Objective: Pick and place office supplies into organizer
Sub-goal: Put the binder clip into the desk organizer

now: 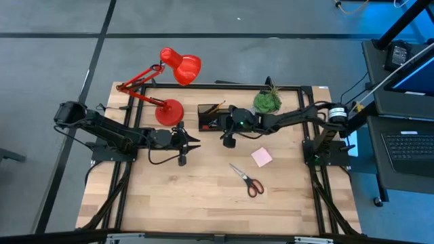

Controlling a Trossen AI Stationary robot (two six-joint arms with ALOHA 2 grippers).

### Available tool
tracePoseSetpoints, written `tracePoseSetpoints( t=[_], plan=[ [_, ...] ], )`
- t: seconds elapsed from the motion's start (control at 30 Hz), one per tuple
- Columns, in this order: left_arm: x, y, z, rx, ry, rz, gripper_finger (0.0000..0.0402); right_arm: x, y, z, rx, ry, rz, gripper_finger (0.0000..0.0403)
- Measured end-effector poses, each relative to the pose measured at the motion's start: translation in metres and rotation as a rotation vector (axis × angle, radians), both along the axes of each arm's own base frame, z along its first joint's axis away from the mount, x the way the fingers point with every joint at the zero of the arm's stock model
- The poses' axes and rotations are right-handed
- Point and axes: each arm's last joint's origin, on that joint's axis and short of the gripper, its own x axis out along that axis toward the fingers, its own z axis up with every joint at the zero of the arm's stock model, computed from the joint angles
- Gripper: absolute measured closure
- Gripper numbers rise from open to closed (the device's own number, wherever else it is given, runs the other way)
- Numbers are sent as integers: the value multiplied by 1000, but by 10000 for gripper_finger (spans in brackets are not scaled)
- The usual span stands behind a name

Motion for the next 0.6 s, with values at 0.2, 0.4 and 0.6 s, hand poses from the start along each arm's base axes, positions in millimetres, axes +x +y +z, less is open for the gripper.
tracePoseSetpoints(
  t=[0.2,0.4,0.6],
  plan=[
    [0,0,-1,1,10,0,309,5,-12,-19,18,-4,-38,399],
    [0,0,-1,2,13,0,309,6,-18,-37,27,37,-54,399],
    [0,0,-1,2,12,0,309,8,-22,-44,45,39,-70,399]
  ],
)
